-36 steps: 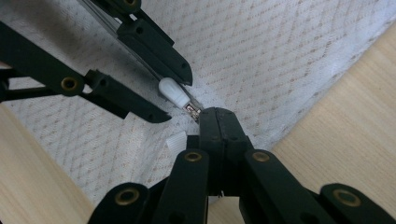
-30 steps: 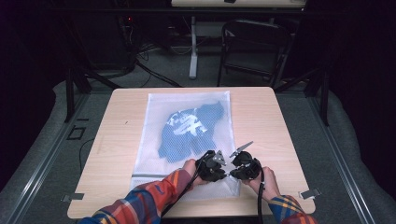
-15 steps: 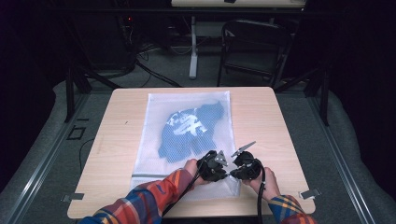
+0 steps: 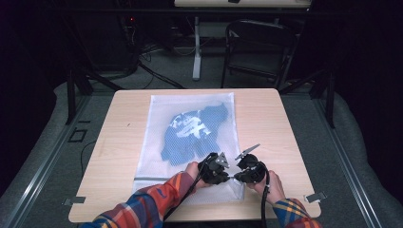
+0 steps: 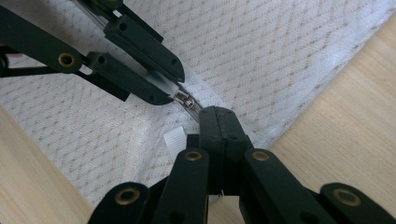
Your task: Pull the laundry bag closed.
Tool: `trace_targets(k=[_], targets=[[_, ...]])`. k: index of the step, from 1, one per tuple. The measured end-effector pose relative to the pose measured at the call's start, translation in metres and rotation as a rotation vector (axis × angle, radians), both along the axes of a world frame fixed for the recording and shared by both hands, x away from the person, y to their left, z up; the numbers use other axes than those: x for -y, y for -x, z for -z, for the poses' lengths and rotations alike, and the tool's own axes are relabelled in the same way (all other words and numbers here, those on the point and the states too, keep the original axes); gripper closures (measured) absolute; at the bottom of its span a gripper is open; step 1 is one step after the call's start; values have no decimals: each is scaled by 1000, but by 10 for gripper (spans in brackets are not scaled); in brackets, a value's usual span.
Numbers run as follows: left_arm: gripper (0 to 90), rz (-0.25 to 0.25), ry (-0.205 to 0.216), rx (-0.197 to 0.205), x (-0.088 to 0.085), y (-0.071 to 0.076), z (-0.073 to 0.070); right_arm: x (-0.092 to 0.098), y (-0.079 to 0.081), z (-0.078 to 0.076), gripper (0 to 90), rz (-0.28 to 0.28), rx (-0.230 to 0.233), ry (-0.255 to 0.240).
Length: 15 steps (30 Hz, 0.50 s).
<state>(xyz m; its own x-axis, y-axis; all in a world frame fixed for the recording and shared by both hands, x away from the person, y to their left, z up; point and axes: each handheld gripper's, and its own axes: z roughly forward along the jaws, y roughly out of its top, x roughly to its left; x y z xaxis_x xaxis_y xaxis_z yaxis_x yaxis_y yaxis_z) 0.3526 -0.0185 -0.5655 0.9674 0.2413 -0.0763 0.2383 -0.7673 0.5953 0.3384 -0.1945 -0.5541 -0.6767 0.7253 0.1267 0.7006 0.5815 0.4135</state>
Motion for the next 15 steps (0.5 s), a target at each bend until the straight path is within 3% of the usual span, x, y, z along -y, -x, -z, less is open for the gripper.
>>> trace_targets(k=[4, 5, 8, 10, 14, 15], targets=[[817, -1, 1, 3, 0, 0, 0, -2, 0, 0, 900, 11, -8, -19], [816, -4, 3, 0, 0, 0, 0, -2, 0, 0, 900, 2, 0, 12], [815, -12, 7, -5, -1, 0, 1, -6, -1, -1, 900, -18, 9, 25], [815, -13, 15, -6, -2, -1, 1, -7, -3, -3, 900, -38, -5, 65], [816, -18, 23, -15, -3, -1, 2, -5, -5, -3, 900, -46, -23, 53], [816, -20, 18, -12, -3, -1, 2, -6, -5, -2, 900, -17, -23, 29]])
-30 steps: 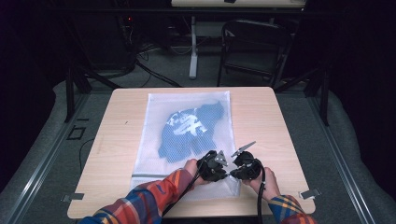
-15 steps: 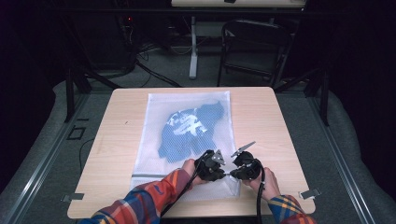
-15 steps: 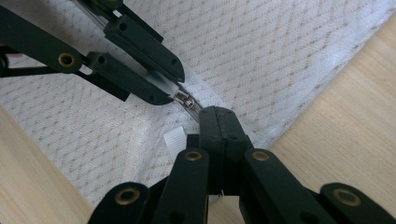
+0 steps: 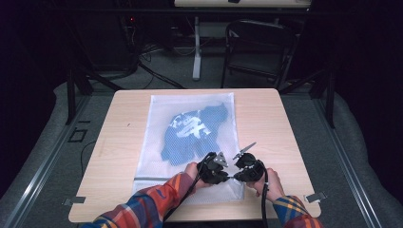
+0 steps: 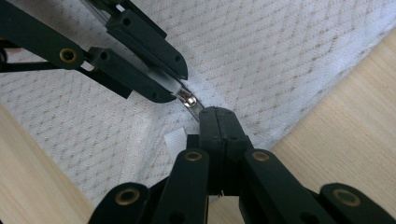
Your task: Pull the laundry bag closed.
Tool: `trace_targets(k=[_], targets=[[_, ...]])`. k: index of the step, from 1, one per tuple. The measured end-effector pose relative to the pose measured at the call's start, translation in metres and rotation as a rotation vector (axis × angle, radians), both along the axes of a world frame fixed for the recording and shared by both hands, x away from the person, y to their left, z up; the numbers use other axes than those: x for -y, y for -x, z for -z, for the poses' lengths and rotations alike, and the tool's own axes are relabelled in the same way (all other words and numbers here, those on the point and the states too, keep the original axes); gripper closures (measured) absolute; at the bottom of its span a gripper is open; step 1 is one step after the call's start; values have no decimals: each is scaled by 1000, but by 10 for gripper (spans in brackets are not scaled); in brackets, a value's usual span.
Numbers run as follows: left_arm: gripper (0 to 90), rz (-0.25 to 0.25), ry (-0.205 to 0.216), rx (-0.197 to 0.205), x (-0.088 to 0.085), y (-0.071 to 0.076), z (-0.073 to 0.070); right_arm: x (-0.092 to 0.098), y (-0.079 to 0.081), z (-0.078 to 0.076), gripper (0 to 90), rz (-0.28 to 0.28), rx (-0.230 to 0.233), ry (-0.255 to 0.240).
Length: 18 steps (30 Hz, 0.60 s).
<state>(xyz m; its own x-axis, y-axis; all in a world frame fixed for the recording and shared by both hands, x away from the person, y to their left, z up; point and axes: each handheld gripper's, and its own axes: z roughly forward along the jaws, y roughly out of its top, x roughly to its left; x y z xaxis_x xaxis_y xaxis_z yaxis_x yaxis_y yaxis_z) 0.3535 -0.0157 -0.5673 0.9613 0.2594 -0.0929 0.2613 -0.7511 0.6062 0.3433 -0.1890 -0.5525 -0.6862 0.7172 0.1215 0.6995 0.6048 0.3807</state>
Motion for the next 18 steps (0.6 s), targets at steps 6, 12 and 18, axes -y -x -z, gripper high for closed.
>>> trace_targets(k=[6, 12, 18], targets=[[817, 0, 12, 1, -1, 1, 1, 3, -3, -1, 900, 13, -34, -12], [818, -3, 2, 4, -4, 2, 0, 3, -3, -1, 900, 14, -39, -10], [818, -6, -4, -3, -10, 2, -2, 3, -3, -1, 900, 18, -37, -6]])
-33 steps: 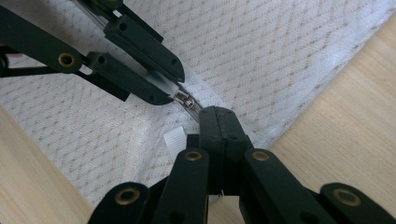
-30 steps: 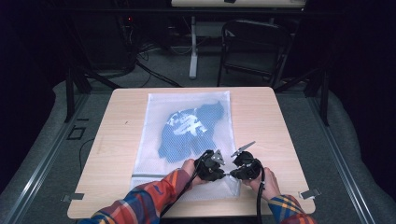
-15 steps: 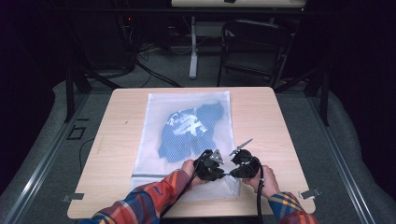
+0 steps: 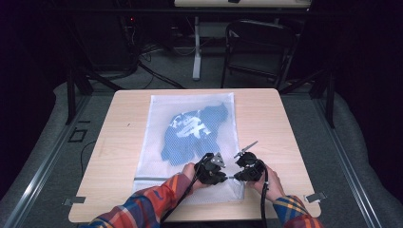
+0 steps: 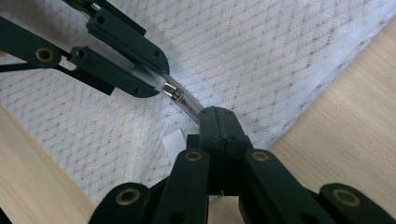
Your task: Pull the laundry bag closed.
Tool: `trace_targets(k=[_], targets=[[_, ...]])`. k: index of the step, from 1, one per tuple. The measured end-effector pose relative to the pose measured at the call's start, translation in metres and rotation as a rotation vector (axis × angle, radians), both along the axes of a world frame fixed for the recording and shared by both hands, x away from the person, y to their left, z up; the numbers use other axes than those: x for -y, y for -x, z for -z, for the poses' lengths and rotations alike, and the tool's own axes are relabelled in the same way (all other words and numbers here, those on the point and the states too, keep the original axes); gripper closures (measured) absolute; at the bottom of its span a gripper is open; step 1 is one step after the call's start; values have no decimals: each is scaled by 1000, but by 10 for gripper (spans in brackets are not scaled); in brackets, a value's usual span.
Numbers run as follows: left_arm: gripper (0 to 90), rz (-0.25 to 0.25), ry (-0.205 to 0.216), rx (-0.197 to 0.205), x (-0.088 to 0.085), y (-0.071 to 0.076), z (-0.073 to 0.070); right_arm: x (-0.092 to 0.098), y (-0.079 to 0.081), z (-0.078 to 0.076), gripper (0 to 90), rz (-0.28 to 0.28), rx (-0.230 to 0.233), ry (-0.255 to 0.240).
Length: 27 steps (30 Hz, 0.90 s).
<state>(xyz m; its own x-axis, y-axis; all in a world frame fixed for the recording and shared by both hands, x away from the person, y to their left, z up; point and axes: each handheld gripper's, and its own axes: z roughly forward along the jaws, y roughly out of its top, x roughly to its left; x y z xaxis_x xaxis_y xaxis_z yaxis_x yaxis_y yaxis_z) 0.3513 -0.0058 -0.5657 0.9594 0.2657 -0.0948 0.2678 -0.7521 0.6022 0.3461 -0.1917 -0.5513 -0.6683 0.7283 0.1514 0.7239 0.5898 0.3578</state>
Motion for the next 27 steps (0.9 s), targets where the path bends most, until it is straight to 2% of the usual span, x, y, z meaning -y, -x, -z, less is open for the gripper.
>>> trace_targets(k=[1, 3, 6, 7, 8, 9, 10, 14, 16, 17, 18, 20, 22, 25, 27], targets=[[817, 0, 17, -8, -1, 0, 1, 0, 0, 0, 900, 0, 0, 1], [817, -6, 5, -7, -4, 1, 0, 0, 0, 0, 900, 0, 0, 1], [817, -6, 14, -16, -7, 0, 1, -1, 0, 0, 900, 0, 7, 7], [817, -8, 13, -20, -7, 0, 1, -3, 2, 2, 900, 32, 16, -30], [817, -14, 12, -15, -7, 0, 2, -4, 3, 3, 900, 42, 27, -43], [817, -18, 15, -15, -7, 0, 2, -2, 0, -1, 900, -6, 4, 10], [816, -19, 12, -14, -7, 0, 2, -3, 0, -3, 900, -8, 5, 16], [815, -23, 17, -15, -7, 0, 2, -7, 2, -12, 900, 22, 43, -79], [815, -22, 18, -11, -7, 0, 2, -10, 2, -11, 900, -10, 36, -54], [815, -22, 18, -11, -7, 0, 2, -10, 2, -11, 900, -10, 36, -54], [815, -21, 30, -14, -7, 0, 3, -15, 1, -7, 900, -13, 17, -42], [815, -18, 30, -12, -7, 0, 3, -17, 0, -4, 900, -7, 8, -50], [816, -18, 30, -12, -7, 0, 3, -19, -2, -1, 900, -23, -6, -23], [816, -20, 25, -10, -7, 1, 3, -21, -2, 3, 900, -3, -3, -48], [817, -20, 25, -10, -7, 1, 3, -20, -3, 3, 900, -4, -7, -40]])
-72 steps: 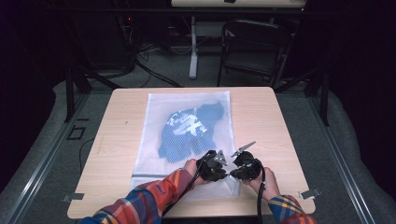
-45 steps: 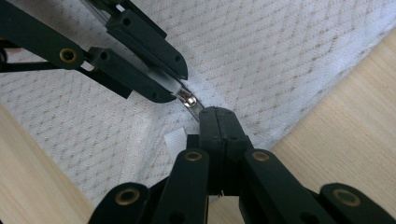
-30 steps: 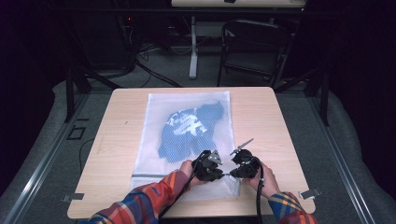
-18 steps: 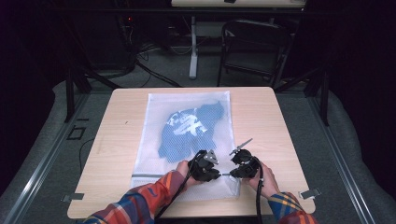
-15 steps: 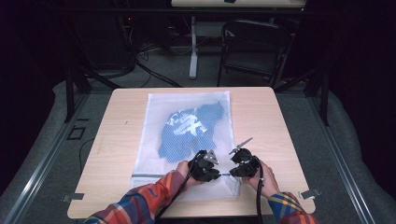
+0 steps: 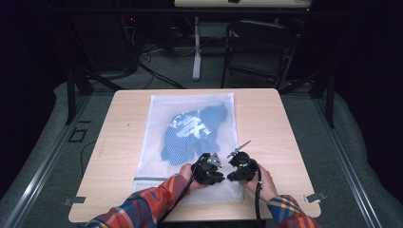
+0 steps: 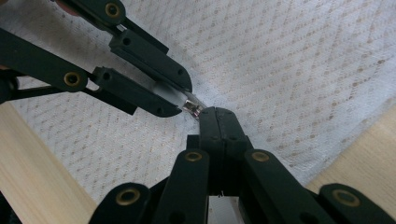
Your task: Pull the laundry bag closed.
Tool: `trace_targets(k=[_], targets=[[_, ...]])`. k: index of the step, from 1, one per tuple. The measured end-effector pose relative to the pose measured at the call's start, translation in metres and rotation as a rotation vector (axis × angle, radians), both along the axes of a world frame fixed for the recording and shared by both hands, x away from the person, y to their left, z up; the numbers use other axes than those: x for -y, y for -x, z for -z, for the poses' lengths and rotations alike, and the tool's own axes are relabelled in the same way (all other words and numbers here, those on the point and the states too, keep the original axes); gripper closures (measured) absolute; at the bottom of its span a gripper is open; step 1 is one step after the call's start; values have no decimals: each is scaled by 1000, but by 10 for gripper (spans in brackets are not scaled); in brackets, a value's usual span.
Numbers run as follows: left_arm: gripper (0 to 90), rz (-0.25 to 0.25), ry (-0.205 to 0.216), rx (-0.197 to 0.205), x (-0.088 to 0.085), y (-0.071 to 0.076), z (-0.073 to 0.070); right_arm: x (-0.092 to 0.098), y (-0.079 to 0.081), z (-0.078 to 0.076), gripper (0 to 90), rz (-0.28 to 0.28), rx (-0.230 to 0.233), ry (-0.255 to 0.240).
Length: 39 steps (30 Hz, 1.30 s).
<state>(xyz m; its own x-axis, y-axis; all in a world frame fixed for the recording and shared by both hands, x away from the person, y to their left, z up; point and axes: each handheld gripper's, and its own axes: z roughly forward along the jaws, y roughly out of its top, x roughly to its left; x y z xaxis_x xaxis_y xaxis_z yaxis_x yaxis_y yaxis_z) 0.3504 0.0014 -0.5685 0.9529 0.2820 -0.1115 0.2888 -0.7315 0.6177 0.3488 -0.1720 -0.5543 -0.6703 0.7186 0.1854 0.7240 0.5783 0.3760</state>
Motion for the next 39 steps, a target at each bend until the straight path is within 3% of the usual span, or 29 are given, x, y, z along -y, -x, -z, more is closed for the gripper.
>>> trace_targets(k=[14, 34, 39], targets=[[818, 2, -27, 4, -7, 0, -3, 3, 0, 1, 900, 17, -3, -19], [817, -11, -18, -7, -16, -1, -2, -1, 0, -1, 900, 21, 2, -3], [817, -13, -22, -2, -16, -1, -2, -2, -2, -4, 900, 49, 3, -49]])
